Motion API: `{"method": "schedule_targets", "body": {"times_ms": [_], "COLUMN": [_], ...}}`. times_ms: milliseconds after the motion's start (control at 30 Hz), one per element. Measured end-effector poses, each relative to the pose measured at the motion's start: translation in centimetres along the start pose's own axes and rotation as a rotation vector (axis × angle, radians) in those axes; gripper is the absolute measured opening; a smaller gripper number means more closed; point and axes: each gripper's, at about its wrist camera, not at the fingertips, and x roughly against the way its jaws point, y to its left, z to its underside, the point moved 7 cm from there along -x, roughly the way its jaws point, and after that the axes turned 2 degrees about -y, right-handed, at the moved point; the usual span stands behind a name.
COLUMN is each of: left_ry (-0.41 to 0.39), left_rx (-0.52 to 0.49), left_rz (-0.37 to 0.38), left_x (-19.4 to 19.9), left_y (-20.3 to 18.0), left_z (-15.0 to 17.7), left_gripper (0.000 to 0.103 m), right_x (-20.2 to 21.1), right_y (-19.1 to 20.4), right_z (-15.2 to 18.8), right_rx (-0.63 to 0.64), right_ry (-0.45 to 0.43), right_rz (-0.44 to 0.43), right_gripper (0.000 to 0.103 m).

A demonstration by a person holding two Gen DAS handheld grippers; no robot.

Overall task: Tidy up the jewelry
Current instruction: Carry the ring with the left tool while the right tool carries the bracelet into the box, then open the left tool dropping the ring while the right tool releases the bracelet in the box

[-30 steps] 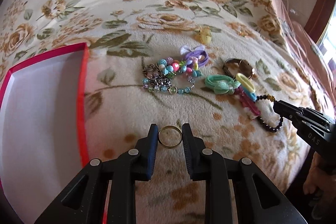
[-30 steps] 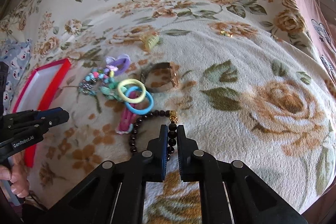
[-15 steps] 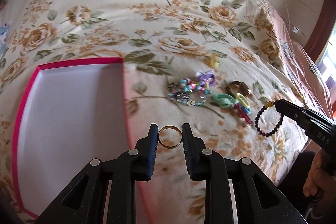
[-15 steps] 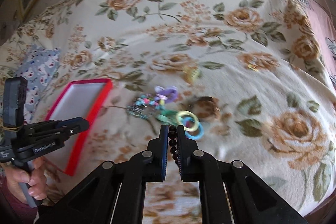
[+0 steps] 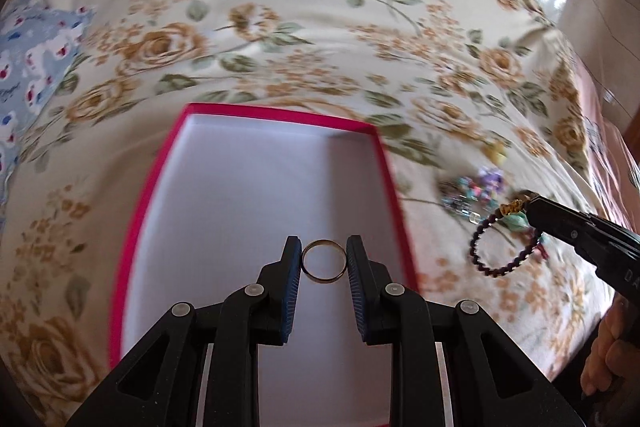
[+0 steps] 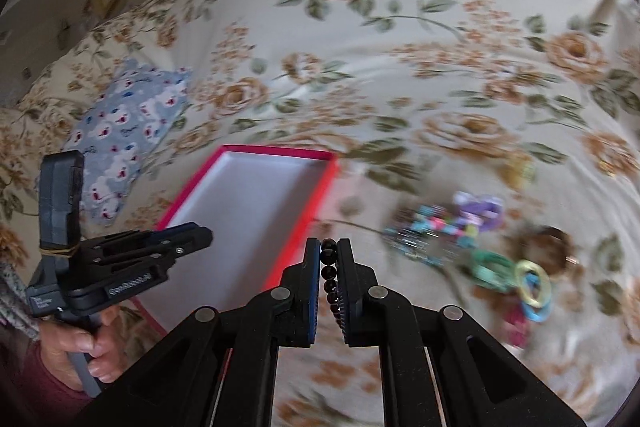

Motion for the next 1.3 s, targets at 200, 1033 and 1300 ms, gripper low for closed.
{"method": "schedule_targets", "body": {"times_ms": [200,1033,1300], "left_ry": [0.010,0.141,0.138], "left_rx": [0.056,0.002,-0.026], "left_rz": [-0.054,-0.174,-0.206], "left_x": [-0.9,-10.0,-9.9], "left_y": [3.0,5.0,4.6], "left_z": [-0.7,-3.5,-3.0], "left_gripper": [0.022,0.023,0.023], "right_x": [-3.7,-14.8,-15.4], "right_y": [4.8,3.8,4.1], "right_z": [-1.3,0.4,0.5], "right_rx": [0.043,0.045,0.102], "right_ry": [0.027,0.202,0.213], "right_rz": [-0.100,-0.074,-0.039], "right_gripper": [0.008,0.008,0.009]}}
